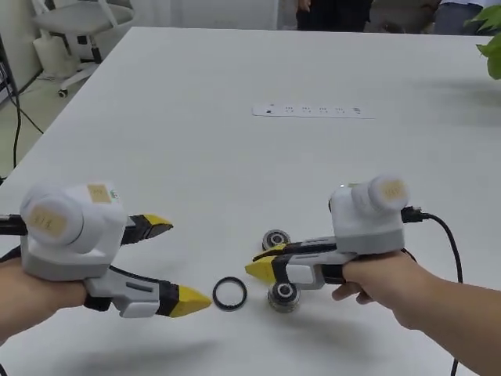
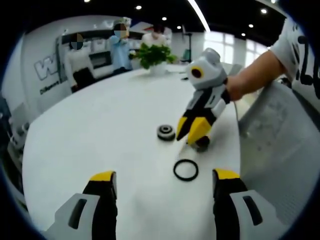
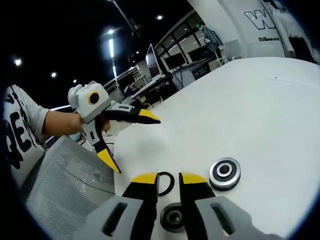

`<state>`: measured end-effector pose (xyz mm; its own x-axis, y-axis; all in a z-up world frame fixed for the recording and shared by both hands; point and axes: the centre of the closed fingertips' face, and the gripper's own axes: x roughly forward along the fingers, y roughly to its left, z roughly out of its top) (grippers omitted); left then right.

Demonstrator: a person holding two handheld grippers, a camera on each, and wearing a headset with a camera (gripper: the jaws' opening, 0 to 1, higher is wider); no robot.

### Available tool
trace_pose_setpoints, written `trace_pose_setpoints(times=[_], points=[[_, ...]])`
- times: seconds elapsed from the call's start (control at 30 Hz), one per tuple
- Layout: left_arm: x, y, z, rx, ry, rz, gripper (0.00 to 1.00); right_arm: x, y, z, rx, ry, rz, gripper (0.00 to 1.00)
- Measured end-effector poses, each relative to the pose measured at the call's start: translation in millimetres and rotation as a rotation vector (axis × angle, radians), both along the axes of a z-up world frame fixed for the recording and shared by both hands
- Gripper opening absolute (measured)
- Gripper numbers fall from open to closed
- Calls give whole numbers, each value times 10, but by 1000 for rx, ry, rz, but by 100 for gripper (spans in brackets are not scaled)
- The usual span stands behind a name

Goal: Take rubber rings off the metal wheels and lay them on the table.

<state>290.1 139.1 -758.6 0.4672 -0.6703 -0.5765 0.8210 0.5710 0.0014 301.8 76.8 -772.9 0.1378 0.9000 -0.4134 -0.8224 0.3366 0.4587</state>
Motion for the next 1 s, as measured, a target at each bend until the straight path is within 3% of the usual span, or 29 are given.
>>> trace_pose_setpoints(times=[0.5,0.77,1.0], points=[[205,-182,103,-14,-25,-25,78,307,-252,196,12,-67,-94,17],[329,-280,149,-23,-40,-39,76,477,-458,219,4,-100,-147,19],[390,-336,103,-27,-31,-37,74,541,-572,179,-25,-116,-174,19]])
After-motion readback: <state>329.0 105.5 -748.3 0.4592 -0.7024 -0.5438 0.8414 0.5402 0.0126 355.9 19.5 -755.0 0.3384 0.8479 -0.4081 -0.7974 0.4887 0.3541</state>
